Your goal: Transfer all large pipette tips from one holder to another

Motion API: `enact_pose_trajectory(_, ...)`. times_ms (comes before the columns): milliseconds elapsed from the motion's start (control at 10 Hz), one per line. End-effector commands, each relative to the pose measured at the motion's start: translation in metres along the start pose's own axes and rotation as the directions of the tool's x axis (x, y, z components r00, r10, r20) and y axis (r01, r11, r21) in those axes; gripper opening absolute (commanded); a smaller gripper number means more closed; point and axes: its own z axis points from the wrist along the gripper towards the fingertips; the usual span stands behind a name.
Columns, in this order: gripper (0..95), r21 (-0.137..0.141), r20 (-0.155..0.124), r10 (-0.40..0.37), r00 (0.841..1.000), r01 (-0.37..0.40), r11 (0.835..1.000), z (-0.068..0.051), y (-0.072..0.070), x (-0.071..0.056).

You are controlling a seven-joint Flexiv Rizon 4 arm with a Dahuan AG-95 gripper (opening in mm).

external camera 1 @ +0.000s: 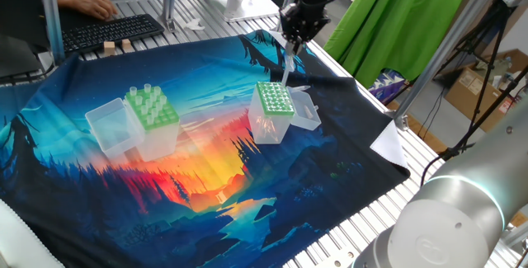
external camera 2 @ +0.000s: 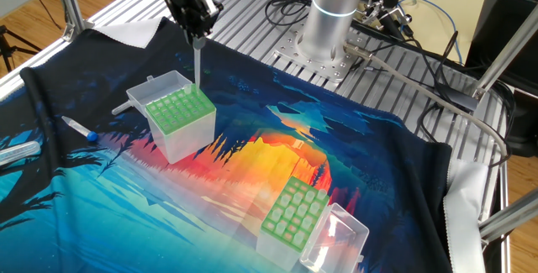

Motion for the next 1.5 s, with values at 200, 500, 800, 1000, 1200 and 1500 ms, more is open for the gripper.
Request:
enact_pose_trajectory(200,0.0,-0.016,-0.003,0.005,1.0,-0.005,1.0,0.002,0.0,0.002)
enact_pose_trajectory(500,0.0,-0.018,-0.003,0.003,1.0,-0.003,1.0,0.005,0.0,0.001)
enact_pose_trajectory(800,0.0,-0.019,0.002,0.0,1.0,0.0,1.0,0.01,0.001,0.0)
enact_pose_trajectory(1000,0.0,-0.02,0.007,-0.002,1.0,0.002,1.0,0.015,0.001,0.0)
enact_pose_trajectory(1200,0.0,-0.022,0.011,0.001,1.0,-0.001,1.0,0.017,0.001,-0.001)
enact_pose_trajectory(1500,0.0,-0.021,0.012,0.003,1.0,-0.002,1.0,0.017,0.001,-0.003)
